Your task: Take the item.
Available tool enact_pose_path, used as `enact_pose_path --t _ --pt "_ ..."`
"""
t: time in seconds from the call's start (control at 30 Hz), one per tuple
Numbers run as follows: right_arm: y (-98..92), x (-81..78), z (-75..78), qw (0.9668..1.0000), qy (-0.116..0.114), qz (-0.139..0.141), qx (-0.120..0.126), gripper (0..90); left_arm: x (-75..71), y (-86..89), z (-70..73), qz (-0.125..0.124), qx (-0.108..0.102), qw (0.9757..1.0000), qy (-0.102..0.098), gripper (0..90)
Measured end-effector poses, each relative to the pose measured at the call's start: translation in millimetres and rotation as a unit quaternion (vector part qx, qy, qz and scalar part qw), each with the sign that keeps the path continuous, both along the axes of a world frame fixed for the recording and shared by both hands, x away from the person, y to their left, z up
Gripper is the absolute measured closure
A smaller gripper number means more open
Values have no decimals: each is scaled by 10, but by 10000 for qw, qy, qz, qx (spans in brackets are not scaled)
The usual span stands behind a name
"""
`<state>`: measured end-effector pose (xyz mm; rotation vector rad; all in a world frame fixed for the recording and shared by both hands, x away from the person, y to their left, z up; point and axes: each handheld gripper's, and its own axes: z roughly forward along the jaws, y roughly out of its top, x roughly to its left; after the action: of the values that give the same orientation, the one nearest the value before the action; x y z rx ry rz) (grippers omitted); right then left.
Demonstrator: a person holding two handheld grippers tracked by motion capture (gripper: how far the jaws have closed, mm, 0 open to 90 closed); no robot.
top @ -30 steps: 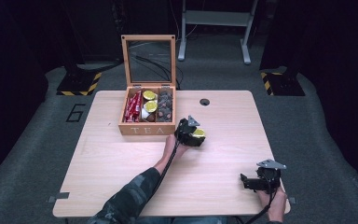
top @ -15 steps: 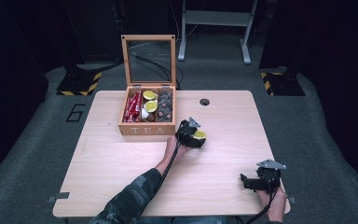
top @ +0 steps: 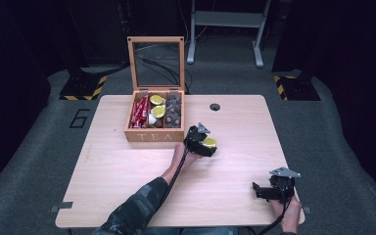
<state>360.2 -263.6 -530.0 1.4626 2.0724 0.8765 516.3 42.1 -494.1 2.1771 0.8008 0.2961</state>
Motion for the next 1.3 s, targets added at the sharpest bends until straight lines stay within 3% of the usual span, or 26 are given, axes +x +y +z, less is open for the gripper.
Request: enact_pose_path --t 0.3,0.87,1.3 --pt "-1 1 0 10000 -3 5 -3 0 -124 84 185 -182 41 9998 -72 147" --pt "-5 3 -1 10000 2 15 -6 0 -346 349 435 -264 -59 9994 -222 68" --pt "-2 2 -1 10000 -2 -4 -2 0 -545 711 563 -152 -56 9991 -394 50"
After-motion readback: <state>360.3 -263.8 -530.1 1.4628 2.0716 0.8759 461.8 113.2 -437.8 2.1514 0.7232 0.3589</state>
